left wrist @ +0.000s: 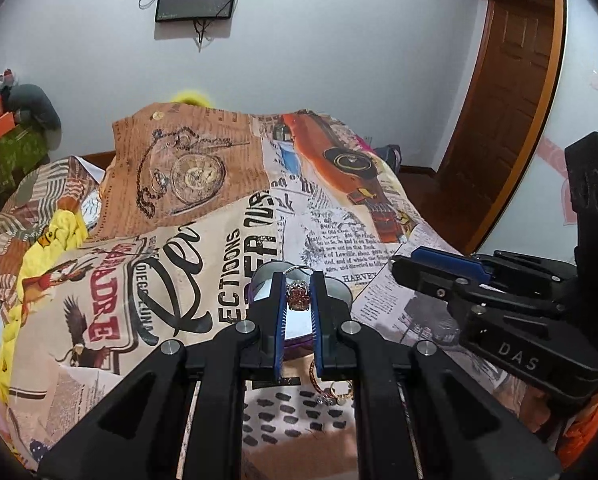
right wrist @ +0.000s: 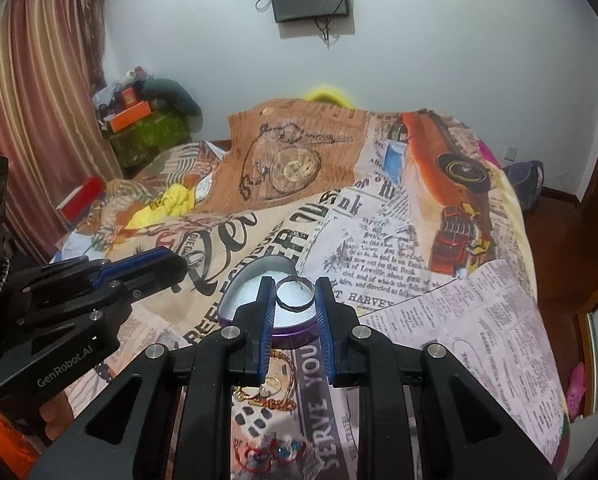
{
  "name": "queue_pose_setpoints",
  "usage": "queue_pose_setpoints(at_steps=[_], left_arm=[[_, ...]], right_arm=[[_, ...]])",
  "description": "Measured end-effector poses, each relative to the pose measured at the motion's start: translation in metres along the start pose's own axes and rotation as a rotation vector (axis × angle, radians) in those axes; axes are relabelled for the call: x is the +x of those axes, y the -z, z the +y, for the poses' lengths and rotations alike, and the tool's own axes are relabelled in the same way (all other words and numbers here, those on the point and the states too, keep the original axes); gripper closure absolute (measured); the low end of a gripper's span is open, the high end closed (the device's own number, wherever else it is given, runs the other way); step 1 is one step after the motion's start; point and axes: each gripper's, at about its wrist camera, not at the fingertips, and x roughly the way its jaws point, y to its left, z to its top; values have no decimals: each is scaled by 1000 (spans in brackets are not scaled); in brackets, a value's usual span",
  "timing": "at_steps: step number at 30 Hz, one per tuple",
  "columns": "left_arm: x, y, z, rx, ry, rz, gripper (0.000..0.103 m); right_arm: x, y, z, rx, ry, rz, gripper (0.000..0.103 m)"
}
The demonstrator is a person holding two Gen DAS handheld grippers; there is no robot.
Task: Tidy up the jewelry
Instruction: 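Carry both rings over the heart tin and open both grippers inside it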
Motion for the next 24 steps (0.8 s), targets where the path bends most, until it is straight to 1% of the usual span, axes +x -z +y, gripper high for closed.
queue_pose_setpoints(at_steps=[3, 8, 10, 13, 18, 24], left_arm=[[13, 1, 3, 1, -4, 21, 93], [38, 3, 11, 6, -1, 78, 93], [47, 4, 15, 1, 11, 101, 93], [59, 5, 18, 1, 23, 133, 93], [73, 8, 19, 10, 33, 168, 93], [80, 9, 19, 17, 35, 179, 93]], right_arm=[[14, 0, -2, -3, -10, 32, 85], [41, 2, -5, -52, -25, 111, 85], [51, 3, -7, -71, -22, 136, 85], [61, 4, -11, -78, -41, 167, 85], [73, 2, -13, -88, -60, 194, 85], [83, 2, -13, -96, -86, 225, 85]])
